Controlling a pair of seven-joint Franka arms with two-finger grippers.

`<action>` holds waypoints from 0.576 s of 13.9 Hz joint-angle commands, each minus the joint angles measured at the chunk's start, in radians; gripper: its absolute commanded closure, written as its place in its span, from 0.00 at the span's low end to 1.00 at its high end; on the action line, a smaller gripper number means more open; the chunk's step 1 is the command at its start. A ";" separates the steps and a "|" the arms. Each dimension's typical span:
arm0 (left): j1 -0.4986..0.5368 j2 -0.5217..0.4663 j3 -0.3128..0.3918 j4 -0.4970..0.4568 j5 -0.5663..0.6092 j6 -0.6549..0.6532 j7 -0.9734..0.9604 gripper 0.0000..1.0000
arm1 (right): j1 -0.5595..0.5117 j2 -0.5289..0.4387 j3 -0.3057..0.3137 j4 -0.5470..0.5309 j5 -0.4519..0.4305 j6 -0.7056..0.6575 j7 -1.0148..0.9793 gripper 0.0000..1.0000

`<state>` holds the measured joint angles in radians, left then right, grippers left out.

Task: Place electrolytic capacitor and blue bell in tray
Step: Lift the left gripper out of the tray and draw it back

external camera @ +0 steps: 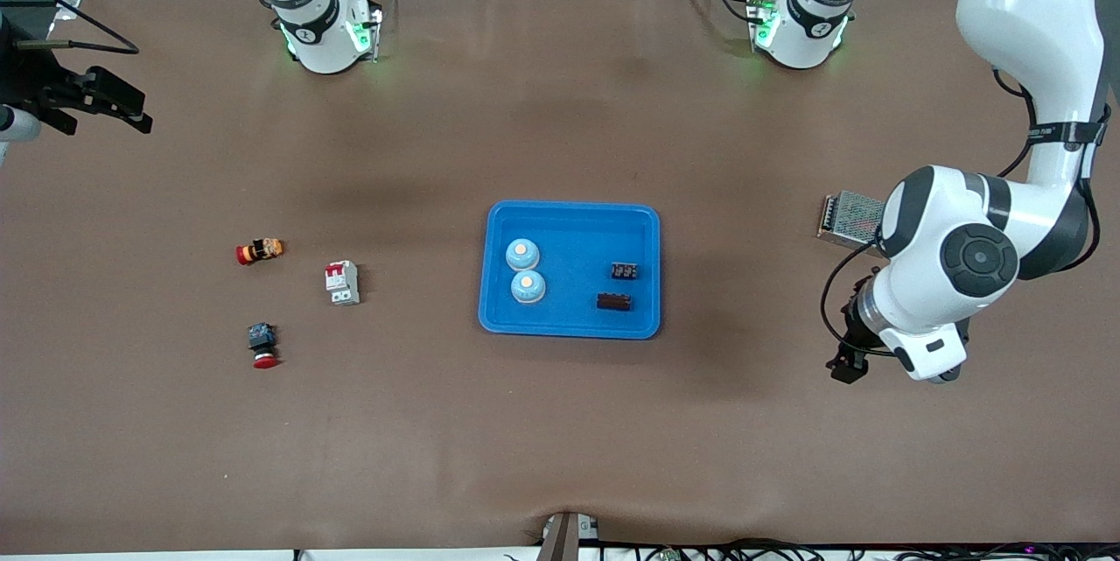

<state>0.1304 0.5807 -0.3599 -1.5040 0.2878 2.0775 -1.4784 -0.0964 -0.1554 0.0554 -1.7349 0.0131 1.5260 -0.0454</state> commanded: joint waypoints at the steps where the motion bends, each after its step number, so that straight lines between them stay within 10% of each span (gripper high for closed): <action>1: 0.029 0.039 -0.004 0.051 -0.019 -0.008 0.047 0.00 | -0.017 -0.001 0.014 0.012 -0.015 -0.004 -0.011 0.00; 8: -0.098 0.063 0.108 0.047 -0.009 0.187 0.038 0.00 | -0.017 0.000 0.014 0.012 -0.015 -0.004 -0.011 0.00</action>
<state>0.1143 0.6172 -0.3227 -1.4771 0.2877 2.1531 -1.4420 -0.0964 -0.1554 0.0556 -1.7349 0.0131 1.5263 -0.0454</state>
